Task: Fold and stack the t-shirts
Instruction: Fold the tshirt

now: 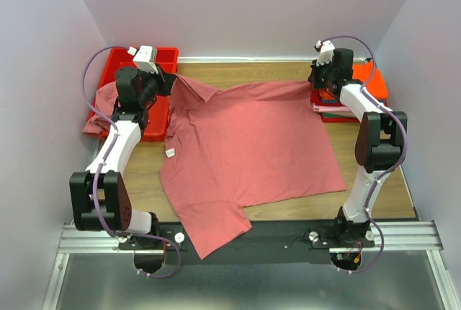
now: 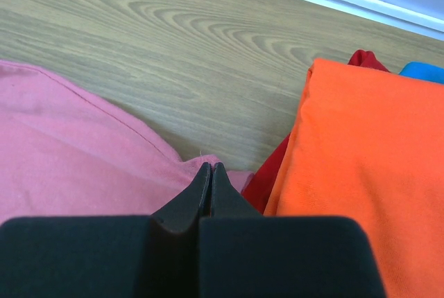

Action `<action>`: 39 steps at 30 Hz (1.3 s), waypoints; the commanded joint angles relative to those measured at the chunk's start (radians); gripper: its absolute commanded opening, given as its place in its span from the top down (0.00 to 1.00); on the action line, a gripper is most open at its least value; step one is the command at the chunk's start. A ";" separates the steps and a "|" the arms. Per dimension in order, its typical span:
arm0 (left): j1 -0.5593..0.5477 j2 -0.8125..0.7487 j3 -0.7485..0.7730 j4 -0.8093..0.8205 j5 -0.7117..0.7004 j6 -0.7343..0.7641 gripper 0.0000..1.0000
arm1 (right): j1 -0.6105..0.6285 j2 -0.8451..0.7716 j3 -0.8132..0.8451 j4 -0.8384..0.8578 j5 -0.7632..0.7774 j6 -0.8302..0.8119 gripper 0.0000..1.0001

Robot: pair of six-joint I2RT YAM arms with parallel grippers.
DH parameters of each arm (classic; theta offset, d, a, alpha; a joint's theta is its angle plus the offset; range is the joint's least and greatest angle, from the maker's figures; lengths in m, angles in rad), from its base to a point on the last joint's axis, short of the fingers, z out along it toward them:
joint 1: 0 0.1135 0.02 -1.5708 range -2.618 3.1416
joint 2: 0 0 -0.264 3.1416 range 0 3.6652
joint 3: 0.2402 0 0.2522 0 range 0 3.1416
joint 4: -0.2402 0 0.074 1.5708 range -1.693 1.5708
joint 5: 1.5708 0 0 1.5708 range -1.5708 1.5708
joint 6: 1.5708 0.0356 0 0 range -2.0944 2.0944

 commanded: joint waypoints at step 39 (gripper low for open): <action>-0.037 -0.268 -0.183 -0.217 0.063 0.000 1.00 | -0.006 0.021 -0.007 0.024 0.025 -0.071 0.99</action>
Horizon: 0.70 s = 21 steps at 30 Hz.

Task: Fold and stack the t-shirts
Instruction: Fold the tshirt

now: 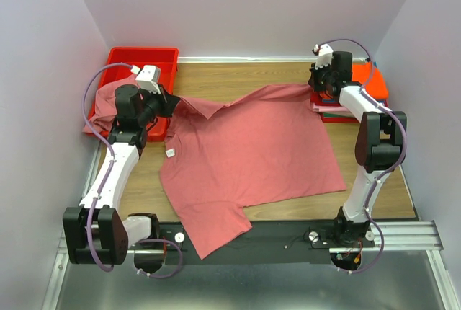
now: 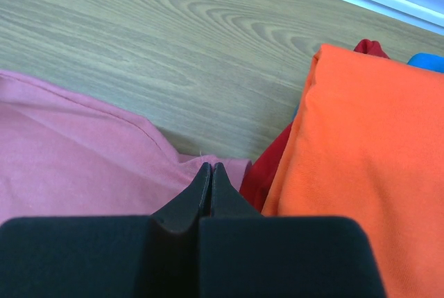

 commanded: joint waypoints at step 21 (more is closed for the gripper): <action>-0.022 -0.102 -0.054 -0.123 0.094 -0.034 1.00 | -0.006 0.032 0.019 0.019 0.060 -0.054 0.96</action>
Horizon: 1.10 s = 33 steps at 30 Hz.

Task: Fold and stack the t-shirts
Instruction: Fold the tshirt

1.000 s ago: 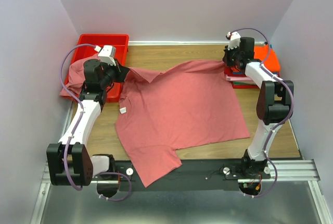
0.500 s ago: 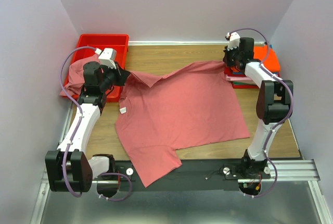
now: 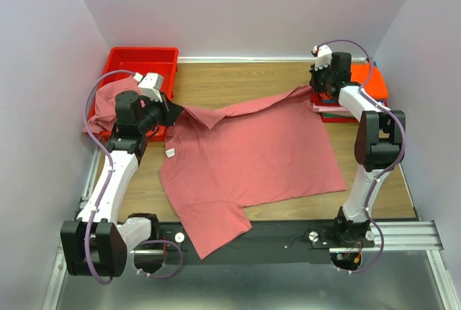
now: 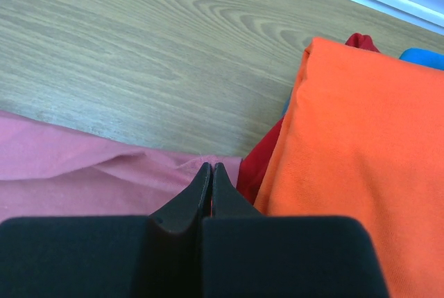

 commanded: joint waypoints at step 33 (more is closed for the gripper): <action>-0.034 -0.104 -0.057 -0.125 0.029 -0.030 1.00 | -0.008 -0.061 -0.066 0.020 0.034 -0.098 0.92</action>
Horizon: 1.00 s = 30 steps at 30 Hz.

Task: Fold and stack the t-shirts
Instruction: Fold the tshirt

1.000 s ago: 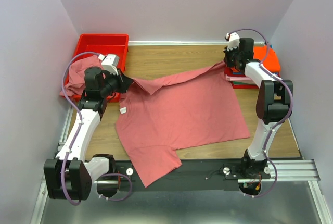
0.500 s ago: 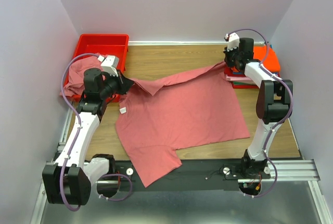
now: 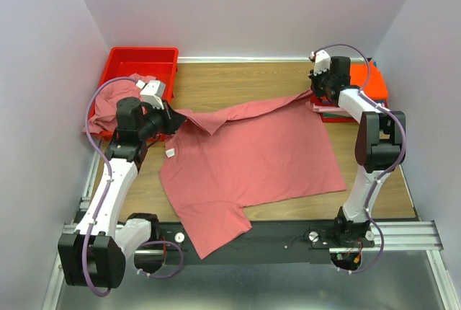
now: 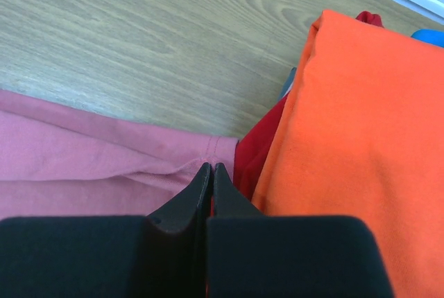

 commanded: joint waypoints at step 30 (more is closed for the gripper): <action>-0.004 -0.075 -0.015 -0.055 -0.006 -0.012 1.00 | -0.006 -0.128 -0.066 0.016 -0.065 -0.114 0.86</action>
